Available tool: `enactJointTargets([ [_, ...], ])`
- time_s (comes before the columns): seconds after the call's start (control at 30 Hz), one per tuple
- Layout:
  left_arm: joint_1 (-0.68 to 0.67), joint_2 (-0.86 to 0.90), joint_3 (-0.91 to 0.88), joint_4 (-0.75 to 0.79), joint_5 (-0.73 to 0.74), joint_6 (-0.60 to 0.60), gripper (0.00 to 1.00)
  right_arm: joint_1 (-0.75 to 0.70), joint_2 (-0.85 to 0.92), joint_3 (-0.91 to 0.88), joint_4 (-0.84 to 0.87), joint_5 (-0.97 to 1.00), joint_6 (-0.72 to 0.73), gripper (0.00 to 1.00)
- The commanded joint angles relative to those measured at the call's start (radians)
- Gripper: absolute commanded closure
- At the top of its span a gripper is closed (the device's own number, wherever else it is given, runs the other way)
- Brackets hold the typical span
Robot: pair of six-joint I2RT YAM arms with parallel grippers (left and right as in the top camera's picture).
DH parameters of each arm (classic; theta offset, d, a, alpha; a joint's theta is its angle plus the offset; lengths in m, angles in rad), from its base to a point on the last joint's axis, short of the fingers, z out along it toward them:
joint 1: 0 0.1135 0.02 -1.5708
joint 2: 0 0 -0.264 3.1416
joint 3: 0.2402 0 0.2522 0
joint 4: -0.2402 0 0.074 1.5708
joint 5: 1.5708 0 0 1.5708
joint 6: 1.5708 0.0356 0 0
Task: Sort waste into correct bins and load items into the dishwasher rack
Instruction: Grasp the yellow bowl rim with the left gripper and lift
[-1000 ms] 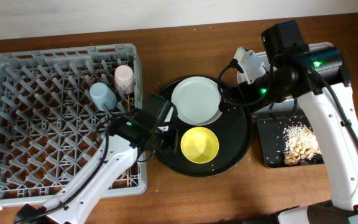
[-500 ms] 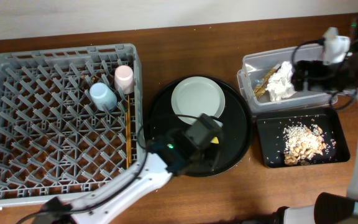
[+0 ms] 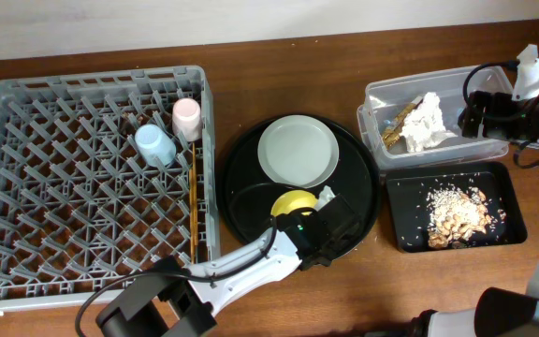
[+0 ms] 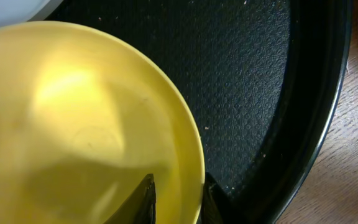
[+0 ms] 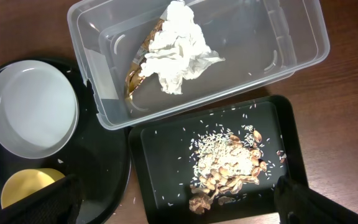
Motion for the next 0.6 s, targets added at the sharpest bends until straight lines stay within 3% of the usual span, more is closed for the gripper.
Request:
enactJointTargets([
  [0.0,0.0,0.008,0.008,-0.02,-0.018,-0.003,0.78,-0.005,0.0,0.024,-0.002,0.009,0.008,0.01],
  [0.13,0.0,0.007,0.009,-0.02,-0.018,-0.003,0.99,-0.005,0.0,0.024,-0.002,0.009,0.008,0.01],
  [0.3,0.0,-0.083,0.035,-0.027,-0.033,-0.002,0.99,-0.005,0.0,0.024,-0.002,0.009,0.008,0.01],
  [0.47,0.07,-0.428,0.143,-0.205,-0.186,0.019,0.99,-0.005,0.0,0.024,-0.002,0.009,0.008,0.01],
  [0.57,0.272,-0.652,0.181,-0.29,0.032,0.057,1.0,-0.005,0.0,0.024,-0.002,0.009,0.008,0.01],
])
